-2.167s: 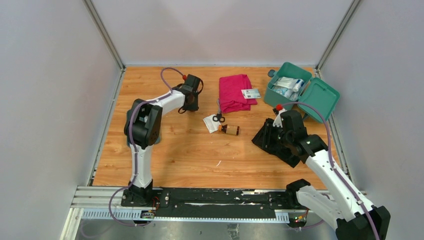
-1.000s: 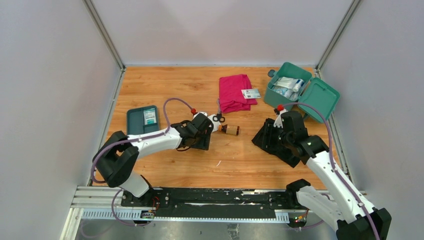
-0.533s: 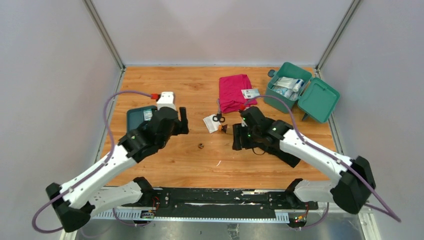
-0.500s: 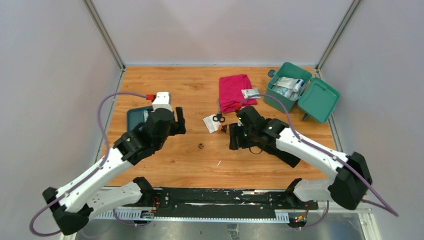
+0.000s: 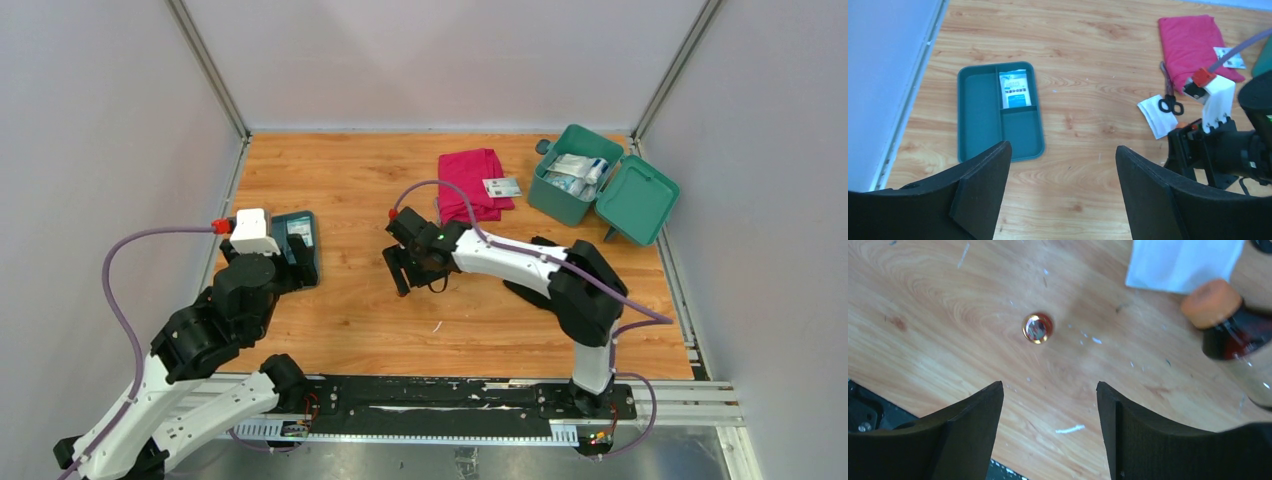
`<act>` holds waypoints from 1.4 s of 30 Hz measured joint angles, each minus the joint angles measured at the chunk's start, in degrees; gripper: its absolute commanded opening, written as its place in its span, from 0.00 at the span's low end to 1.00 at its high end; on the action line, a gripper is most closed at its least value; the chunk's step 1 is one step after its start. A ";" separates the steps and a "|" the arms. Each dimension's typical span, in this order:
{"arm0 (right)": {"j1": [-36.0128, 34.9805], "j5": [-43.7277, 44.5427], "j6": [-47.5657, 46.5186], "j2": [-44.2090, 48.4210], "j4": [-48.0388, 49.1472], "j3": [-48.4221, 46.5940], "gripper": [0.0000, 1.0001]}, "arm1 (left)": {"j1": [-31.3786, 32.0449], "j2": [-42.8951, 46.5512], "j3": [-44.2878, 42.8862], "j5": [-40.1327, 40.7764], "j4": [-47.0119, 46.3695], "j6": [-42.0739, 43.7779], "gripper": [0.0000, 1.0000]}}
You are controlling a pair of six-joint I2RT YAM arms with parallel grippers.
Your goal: Organize the medicine kit
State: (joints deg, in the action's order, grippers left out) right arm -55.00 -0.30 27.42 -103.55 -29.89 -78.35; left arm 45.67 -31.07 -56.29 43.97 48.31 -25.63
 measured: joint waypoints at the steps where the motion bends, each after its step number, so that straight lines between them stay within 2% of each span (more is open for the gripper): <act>1: -0.39 0.72 -0.35 -1.77 -0.42 -1.77 0.73 | 0.00 0.24 0.07 0.17 0.42 0.33 0.83; 6: -1.95 3.17 -2.03 -9.73 -2.21 -9.20 0.71 | 0.00 0.79 1.18 0.96 1.68 1.20 0.85; 13: -2.12 3.80 -3.67 -16.09 -5.11 -13.16 0.62 | 0.00 0.87 1.75 1.73 1.99 1.46 0.86; 25: -2.40 3.50 -5.01 -19.41 -8.13 -17.18 0.59 | 0.00 0.98 1.95 1.75 2.01 1.44 0.88; 29: -2.71 3.52 -5.60 -20.63 -9.01 -19.06 0.55 | 0.00 0.98 2.01 1.77 2.01 1.44 0.89; 42: -2.89 3.41 -6.25 -21.75 -9.68 -20.70 0.24 | 0.00 0.98 2.25 1.86 1.99 1.42 0.89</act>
State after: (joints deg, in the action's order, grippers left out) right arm -57.89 3.11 21.17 -125.29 -39.57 -99.04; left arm 45.67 -30.09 -54.04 45.82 50.30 -24.21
